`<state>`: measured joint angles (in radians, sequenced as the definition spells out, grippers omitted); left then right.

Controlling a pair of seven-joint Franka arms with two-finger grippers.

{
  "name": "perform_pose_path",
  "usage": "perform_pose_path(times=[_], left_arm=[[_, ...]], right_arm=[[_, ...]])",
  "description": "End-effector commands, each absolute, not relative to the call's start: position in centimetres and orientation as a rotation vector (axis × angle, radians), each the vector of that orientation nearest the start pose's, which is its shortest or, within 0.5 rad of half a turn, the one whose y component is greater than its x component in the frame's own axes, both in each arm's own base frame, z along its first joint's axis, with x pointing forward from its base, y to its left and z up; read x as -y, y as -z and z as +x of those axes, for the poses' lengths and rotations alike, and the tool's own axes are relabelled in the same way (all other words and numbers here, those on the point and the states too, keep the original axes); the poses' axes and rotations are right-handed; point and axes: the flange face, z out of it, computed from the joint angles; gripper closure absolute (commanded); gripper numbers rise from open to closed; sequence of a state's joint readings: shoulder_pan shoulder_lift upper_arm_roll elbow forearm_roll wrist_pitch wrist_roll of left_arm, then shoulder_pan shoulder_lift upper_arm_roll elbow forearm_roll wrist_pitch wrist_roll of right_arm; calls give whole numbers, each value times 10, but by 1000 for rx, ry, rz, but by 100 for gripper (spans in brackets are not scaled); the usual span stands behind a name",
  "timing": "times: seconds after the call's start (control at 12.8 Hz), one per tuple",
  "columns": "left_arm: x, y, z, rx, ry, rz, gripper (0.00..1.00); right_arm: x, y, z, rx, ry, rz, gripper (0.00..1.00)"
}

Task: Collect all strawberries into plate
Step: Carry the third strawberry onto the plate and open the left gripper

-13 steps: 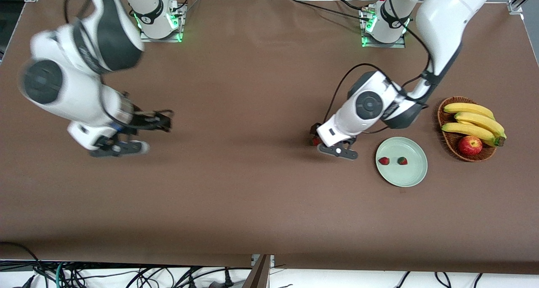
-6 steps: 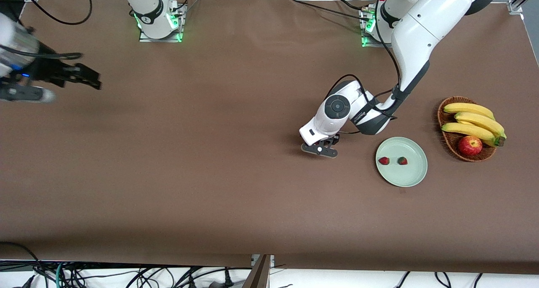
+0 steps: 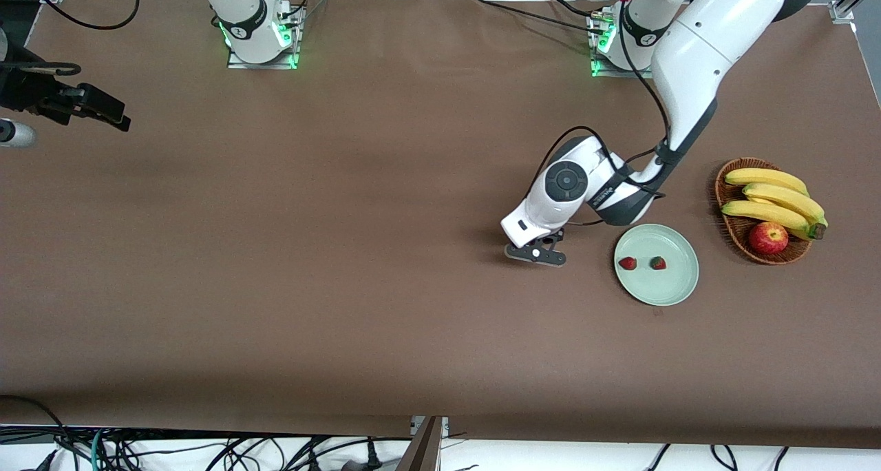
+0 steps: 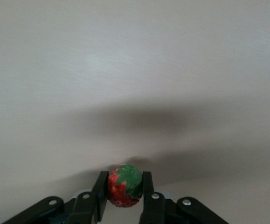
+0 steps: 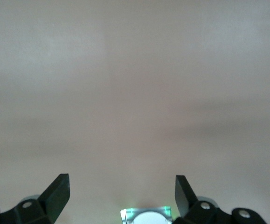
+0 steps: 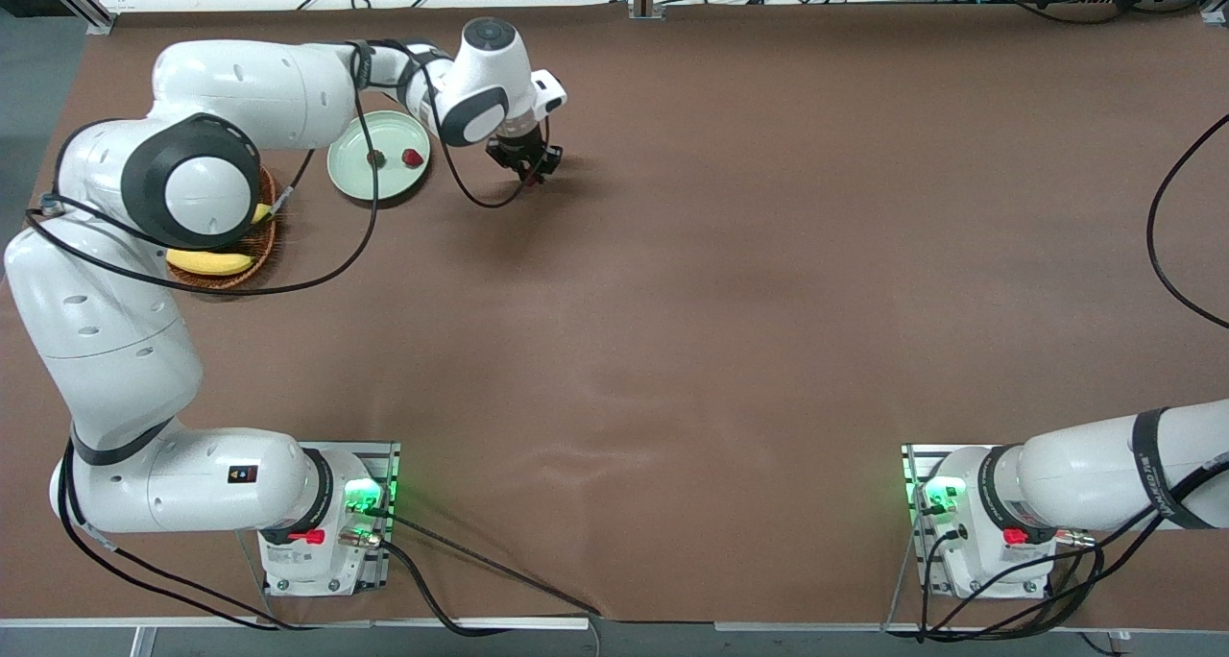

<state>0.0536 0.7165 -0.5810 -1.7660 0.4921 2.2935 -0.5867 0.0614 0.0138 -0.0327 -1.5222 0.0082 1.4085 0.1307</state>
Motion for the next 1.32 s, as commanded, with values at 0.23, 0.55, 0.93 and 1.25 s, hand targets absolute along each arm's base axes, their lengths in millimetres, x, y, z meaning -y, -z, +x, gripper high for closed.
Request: perform_pose_path(times=[0.23, 0.55, 0.93, 1.25], left_arm=[[165, -296, 615, -542, -199, -2982, 100], [77, -281, 617, -807, -367, -2948, 100], [52, -241, 607, -832, -422, -2982, 60], [45, -272, 620, -802, -343, -2971, 0]], right_arm=[[-17, -634, 536, -148, -246, -3144, 0], [-9, -630, 540, -101, -258, -3149, 0], [11, -625, 543, -42, -270, -3137, 0], [20, -624, 543, -65, -274, -3131, 0]])
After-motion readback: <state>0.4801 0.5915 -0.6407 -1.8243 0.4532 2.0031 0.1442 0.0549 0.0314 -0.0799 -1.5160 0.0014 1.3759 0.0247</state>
